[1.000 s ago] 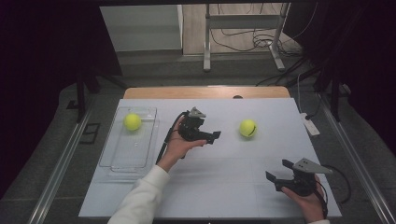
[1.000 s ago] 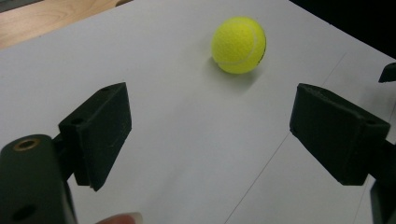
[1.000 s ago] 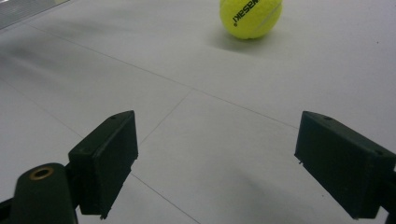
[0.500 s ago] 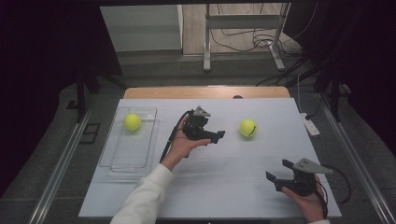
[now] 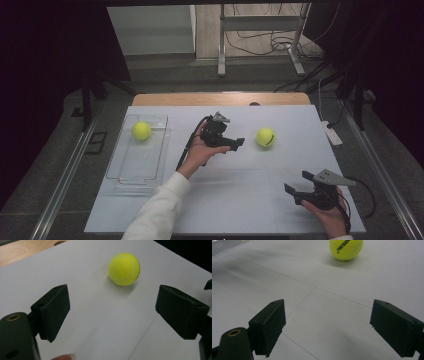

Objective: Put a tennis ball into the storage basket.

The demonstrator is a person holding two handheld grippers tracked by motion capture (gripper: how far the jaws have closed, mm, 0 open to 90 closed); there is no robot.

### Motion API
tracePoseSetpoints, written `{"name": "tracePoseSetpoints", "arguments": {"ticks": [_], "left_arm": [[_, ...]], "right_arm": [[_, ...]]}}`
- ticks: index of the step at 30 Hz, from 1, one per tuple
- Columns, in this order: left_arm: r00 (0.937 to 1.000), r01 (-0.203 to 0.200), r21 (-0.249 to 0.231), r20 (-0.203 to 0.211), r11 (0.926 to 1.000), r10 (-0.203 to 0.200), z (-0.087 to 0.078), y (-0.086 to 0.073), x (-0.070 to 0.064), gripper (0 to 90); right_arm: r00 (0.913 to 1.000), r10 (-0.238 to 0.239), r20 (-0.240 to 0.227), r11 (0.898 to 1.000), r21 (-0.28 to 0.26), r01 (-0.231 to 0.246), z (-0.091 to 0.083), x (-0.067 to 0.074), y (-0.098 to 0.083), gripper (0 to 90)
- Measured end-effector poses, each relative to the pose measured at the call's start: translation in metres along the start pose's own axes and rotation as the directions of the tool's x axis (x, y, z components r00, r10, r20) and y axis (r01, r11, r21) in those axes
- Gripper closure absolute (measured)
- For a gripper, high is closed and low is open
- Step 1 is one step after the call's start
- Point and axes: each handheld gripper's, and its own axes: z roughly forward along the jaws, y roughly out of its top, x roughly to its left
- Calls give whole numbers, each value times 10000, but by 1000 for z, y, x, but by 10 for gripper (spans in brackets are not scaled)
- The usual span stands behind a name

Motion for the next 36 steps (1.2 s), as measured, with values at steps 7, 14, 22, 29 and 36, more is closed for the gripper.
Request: {"name": "tracePoseSetpoints", "arguments": {"ticks": [7, 14, 22, 29, 36], "left_arm": [[9999, -23, 124, 104, 9999, 22, 9, 4, -4, 132], [9997, 20, 64, 251, 10000, -22, 12, 12, -7, 129], [9994, -4, 150, 342, 9999, -1, 22, 16, -7, 129], [9991, -57, 289, 420, 9996, 44, 31, 18, -9, 126], [9989, -88, 361, 473, 9993, 71, 37, 20, -12, 123]], "right_arm": [[10000, 20, -18, 10000, -14, -20, -1, -1, 0, 132], [10000, -5, -21, 10000, 5, 5, 0, 0, 0, 132], [10000, 32, -34, 10000, 36, -32, 0, 0, 0, 131], [10000, 17, -28, 10000, 5, -17, 0, -1, 0, 131], [10000, 16, -10, 10000, -13, -16, 0, -1, 0, 132]]}}
